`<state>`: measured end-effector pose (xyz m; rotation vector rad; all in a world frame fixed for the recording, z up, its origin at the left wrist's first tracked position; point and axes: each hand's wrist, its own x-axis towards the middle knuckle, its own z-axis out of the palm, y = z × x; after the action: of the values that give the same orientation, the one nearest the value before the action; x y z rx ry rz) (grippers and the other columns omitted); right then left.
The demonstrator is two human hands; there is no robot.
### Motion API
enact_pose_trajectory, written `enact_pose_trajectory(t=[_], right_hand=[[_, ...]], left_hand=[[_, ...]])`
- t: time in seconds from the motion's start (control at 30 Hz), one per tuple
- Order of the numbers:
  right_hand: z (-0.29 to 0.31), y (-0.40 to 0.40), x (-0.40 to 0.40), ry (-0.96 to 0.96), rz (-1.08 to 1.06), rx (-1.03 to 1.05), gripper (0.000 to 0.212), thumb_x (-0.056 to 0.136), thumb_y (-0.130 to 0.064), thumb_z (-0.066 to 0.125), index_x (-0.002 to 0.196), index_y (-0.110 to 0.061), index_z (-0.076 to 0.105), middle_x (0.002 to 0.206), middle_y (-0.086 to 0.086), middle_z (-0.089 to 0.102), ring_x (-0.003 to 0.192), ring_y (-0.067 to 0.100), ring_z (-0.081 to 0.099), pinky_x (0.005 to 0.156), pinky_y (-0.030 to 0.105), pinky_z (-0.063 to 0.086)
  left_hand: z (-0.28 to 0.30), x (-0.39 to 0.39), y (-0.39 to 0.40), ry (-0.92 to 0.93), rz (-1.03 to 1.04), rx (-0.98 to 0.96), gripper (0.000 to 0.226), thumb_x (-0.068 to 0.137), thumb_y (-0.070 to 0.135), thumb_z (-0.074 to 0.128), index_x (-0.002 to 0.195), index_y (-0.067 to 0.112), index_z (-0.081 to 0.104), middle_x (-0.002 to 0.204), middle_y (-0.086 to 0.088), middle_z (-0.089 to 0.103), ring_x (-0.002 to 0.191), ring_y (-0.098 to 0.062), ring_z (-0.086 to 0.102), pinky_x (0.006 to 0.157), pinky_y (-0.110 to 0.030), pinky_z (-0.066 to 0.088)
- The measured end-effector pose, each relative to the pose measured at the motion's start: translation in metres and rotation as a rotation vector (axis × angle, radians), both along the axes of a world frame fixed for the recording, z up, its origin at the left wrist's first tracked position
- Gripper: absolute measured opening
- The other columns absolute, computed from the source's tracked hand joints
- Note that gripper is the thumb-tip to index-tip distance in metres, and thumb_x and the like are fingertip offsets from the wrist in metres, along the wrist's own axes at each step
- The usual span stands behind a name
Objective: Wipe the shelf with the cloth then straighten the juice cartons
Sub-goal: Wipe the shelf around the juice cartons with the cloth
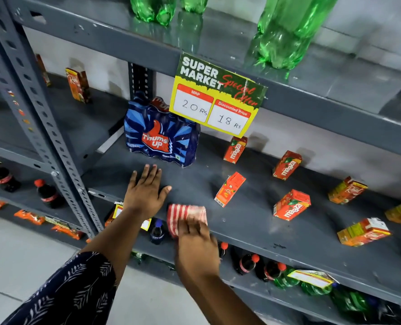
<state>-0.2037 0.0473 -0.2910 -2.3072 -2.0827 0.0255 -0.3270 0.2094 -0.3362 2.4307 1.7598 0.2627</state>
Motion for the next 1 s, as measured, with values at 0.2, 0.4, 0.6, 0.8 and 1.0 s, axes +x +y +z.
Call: enact_pose_trajectory(t=[0.2, 0.4, 0.6, 0.8, 1.0], right_hand=[[0.052, 0.029, 0.02, 0.195, 0.158, 0.259, 0.055, 0.073, -0.019, 0.062, 0.128, -0.02, 0.059, 0.12, 0.004, 0.067, 0.108, 0.026, 0.062, 0.084, 0.039, 0.052], [0.009, 0.086, 0.031, 0.149, 0.2, -0.098, 0.064, 0.089, -0.01, 0.049, 0.148, -0.028, 0.029, 0.159, 0.005, 0.018, 0.145, 0.027, 0.017, 0.112, 0.043, 0.026], [-0.007, 0.042, 0.041, 0.153, 0.386, 0.007, 0.059, 0.074, -0.016, 0.067, 0.13, -0.03, 0.054, 0.139, 0.001, 0.054, 0.132, 0.023, 0.046, 0.094, 0.04, 0.048], [0.008, -0.028, 0.081, 0.268, 0.604, -0.218, 0.041, 0.09, -0.039, 0.039, 0.13, -0.041, 0.05, 0.133, -0.012, 0.056, 0.122, 0.009, 0.05, 0.1, 0.024, 0.041], [0.045, -0.026, 0.107, 0.331, 0.565, 0.065, 0.051, 0.073, -0.025, 0.042, 0.119, -0.04, 0.058, 0.118, -0.017, 0.066, 0.107, 0.002, 0.061, 0.086, 0.018, 0.051]], left_hand=[[-0.004, -0.02, -0.018, -0.017, -0.018, 0.046, 0.079, 0.085, 0.058, -0.004, 0.149, 0.015, 0.011, 0.159, -0.001, 0.009, 0.143, -0.012, -0.009, 0.116, -0.04, -0.009], [-0.004, -0.029, -0.024, -0.082, -0.002, 0.049, 0.081, 0.088, 0.062, 0.0, 0.148, 0.012, 0.018, 0.158, -0.003, 0.015, 0.144, -0.013, -0.004, 0.116, -0.041, -0.006], [-0.008, -0.037, -0.031, -0.059, -0.037, 0.059, 0.085, 0.087, 0.065, 0.0, 0.147, 0.011, 0.024, 0.157, -0.004, 0.021, 0.145, -0.016, 0.004, 0.116, -0.04, -0.002], [0.002, -0.034, -0.033, -0.026, -0.075, 0.076, 0.09, 0.083, 0.068, -0.006, 0.148, 0.012, 0.02, 0.157, -0.003, 0.018, 0.144, -0.012, -0.002, 0.117, -0.04, -0.003], [0.017, -0.02, -0.025, 0.008, -0.116, 0.096, 0.099, 0.076, 0.073, -0.017, 0.15, 0.014, 0.012, 0.159, 0.0, 0.01, 0.142, -0.008, -0.01, 0.116, -0.037, -0.008]])
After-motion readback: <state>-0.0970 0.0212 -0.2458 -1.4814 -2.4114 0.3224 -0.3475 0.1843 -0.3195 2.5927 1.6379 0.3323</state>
